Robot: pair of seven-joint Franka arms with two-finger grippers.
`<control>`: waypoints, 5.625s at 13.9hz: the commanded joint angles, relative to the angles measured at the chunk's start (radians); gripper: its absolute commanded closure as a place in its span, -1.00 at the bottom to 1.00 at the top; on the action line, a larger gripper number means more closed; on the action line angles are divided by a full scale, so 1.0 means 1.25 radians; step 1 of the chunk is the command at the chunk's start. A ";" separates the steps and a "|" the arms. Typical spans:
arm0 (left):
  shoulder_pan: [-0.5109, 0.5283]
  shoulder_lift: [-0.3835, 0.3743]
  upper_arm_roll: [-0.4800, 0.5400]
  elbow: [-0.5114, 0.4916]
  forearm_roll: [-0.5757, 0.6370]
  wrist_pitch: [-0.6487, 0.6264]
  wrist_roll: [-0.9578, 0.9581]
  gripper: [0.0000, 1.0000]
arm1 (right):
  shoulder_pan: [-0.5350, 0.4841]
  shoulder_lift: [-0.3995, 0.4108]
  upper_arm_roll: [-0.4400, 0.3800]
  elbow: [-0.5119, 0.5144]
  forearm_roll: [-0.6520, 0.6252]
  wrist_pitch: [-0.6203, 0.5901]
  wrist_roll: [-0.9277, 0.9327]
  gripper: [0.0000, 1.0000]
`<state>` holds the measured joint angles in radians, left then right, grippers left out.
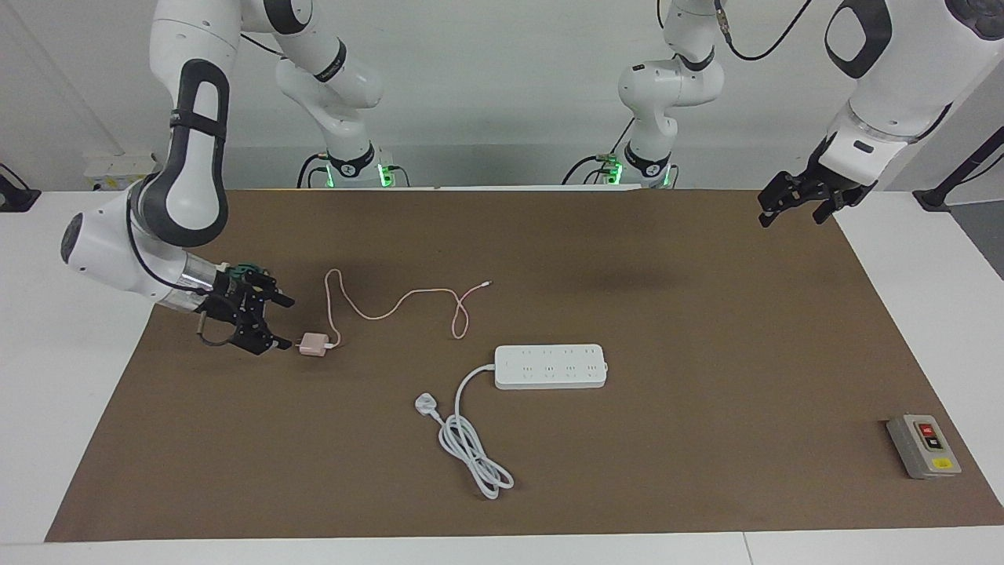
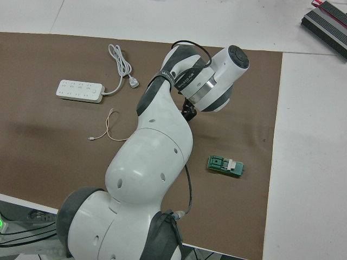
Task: Plug charger into power strip
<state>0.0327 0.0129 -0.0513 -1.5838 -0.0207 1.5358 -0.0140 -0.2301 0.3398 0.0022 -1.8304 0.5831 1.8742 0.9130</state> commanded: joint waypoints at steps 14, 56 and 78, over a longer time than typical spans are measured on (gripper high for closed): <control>-0.013 -0.026 0.004 -0.019 0.001 0.003 0.026 -1.00 | -0.001 0.057 0.008 -0.093 0.116 0.130 -0.125 -1.00; -0.160 0.215 0.005 -0.365 -1.349 0.142 0.640 -1.00 | 0.327 -0.093 0.015 0.060 0.124 0.089 0.425 1.00; -0.183 0.211 0.003 -0.387 -1.382 0.164 0.616 -0.97 | 0.560 -0.076 0.015 0.058 0.116 0.302 0.584 1.00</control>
<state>-0.1807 0.2994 -0.0586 -2.0400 -1.7263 1.7301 0.7543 0.4779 0.2450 0.0143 -1.7573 0.7402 2.2385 1.6334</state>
